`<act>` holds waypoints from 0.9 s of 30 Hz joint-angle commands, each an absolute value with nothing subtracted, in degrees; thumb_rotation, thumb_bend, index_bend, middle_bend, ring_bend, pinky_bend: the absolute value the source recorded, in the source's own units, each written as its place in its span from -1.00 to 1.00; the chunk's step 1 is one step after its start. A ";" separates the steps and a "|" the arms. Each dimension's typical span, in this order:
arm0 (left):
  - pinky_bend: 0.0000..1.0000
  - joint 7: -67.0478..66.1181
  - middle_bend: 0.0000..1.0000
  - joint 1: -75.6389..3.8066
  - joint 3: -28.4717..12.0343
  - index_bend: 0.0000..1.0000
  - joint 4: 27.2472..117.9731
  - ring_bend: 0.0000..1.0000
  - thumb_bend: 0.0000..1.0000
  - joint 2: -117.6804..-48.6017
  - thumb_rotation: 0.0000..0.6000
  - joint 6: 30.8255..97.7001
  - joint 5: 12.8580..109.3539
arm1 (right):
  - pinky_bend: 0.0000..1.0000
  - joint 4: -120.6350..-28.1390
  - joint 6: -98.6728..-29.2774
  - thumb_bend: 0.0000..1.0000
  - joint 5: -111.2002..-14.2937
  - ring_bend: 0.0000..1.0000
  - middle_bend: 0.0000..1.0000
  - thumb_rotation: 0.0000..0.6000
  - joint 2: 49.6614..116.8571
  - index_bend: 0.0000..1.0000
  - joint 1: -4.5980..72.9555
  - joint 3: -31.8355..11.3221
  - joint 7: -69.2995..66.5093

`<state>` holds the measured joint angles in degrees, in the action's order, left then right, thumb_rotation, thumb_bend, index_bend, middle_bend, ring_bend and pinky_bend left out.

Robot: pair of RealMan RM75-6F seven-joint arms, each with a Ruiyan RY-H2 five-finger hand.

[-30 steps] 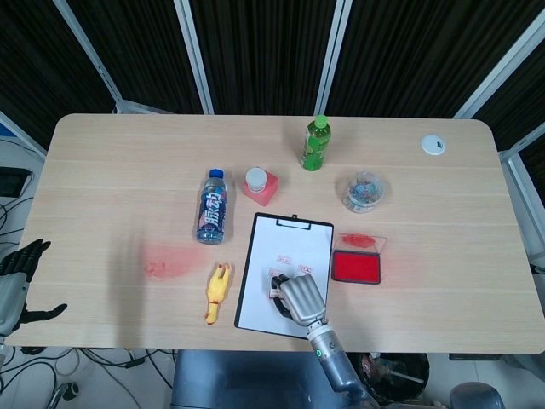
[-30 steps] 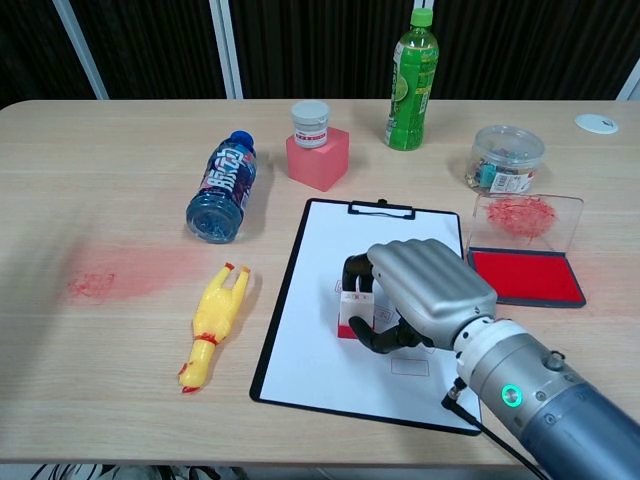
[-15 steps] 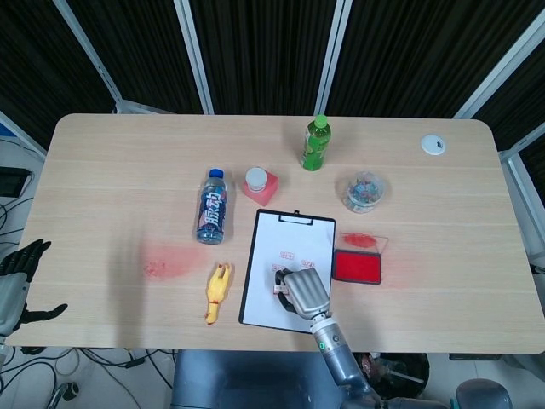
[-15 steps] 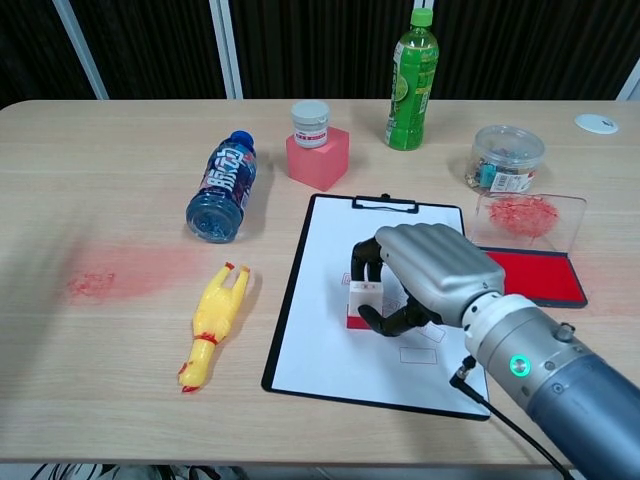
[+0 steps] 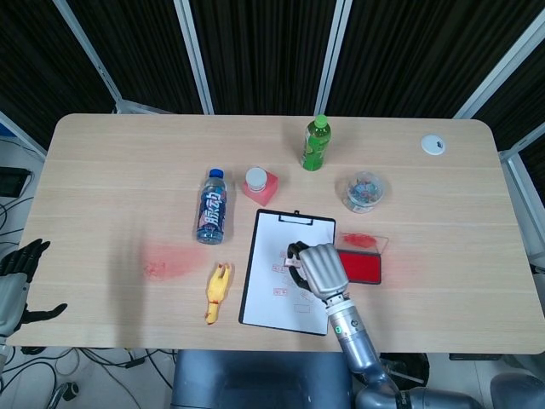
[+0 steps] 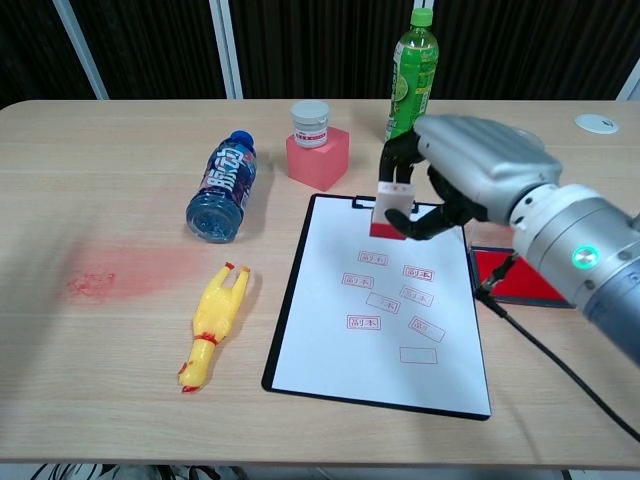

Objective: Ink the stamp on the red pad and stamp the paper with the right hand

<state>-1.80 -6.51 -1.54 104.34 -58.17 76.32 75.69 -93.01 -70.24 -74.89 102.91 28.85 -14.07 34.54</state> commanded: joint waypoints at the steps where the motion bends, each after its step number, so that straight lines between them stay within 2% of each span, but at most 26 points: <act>1: -1.00 -1.90 -1.00 -6.28 -1.59 -1.00 104.23 -1.00 -1.00 -58.48 1.00 76.87 75.89 | 0.72 -95.79 -71.49 0.28 -74.33 0.66 0.56 1.00 99.31 0.79 27.87 -14.76 34.68; 15: -1.00 -2.06 -1.00 -5.52 -1.79 -1.00 103.68 -1.00 -1.00 -59.43 1.00 78.89 76.83 | 0.66 -98.19 -75.65 0.25 -73.30 0.63 0.53 1.00 87.41 0.79 21.06 -11.36 27.40; 27: -1.00 -1.54 -1.00 -5.51 -1.58 -1.00 103.47 -1.00 -1.00 -59.31 1.00 78.97 78.10 | 0.62 -92.10 -77.26 0.17 -71.94 0.59 0.49 1.00 86.23 0.79 16.51 -7.85 20.17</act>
